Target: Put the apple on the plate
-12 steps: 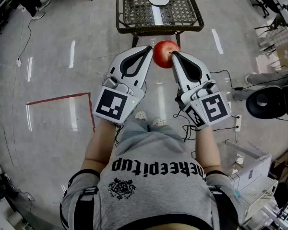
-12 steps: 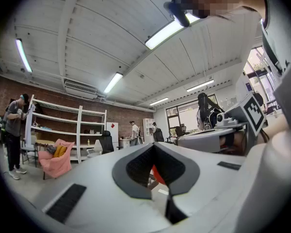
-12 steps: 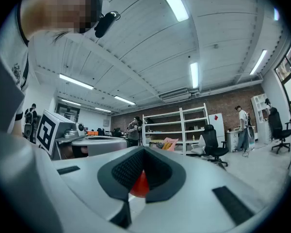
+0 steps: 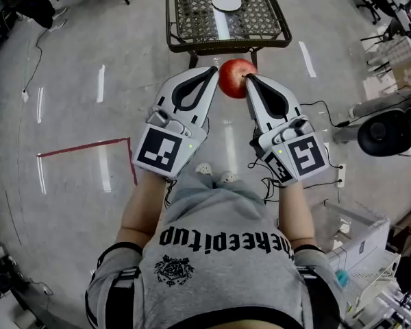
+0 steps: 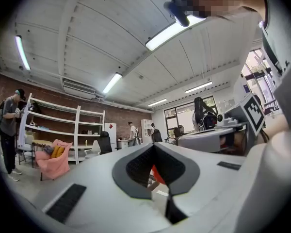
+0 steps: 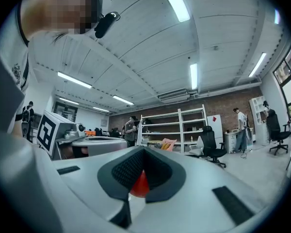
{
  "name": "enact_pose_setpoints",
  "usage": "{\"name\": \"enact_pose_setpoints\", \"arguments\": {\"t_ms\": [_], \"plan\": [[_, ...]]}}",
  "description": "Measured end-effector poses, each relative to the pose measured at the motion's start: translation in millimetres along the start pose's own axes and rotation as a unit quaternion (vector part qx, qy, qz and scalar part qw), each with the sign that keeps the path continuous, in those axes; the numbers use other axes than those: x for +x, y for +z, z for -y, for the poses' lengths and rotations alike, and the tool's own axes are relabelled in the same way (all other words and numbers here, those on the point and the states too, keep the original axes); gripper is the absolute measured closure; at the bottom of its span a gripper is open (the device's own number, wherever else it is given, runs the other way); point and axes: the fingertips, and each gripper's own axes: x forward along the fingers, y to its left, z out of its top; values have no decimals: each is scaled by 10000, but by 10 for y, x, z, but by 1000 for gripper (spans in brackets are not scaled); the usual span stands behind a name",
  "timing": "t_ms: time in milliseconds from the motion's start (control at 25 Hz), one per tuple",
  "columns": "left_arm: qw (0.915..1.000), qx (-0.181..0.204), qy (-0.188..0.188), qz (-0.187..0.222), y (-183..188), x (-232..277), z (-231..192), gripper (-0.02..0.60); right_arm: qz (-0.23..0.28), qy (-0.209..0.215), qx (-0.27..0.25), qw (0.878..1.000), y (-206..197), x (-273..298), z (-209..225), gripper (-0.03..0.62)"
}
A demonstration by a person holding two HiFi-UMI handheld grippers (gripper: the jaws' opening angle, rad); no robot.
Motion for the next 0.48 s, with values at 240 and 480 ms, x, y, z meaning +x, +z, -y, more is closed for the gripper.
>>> {"name": "enact_pose_setpoints", "arguments": {"t_ms": [240,480], "plan": [[9997,-79,-134,-188,-103,-12,-116,563,-1,-166,55,9998,-61,112,-18,582],[9996,-109,-166,-194,-149,89,-211,563,9,-232,170,9996,-85,237,95,582]]}}
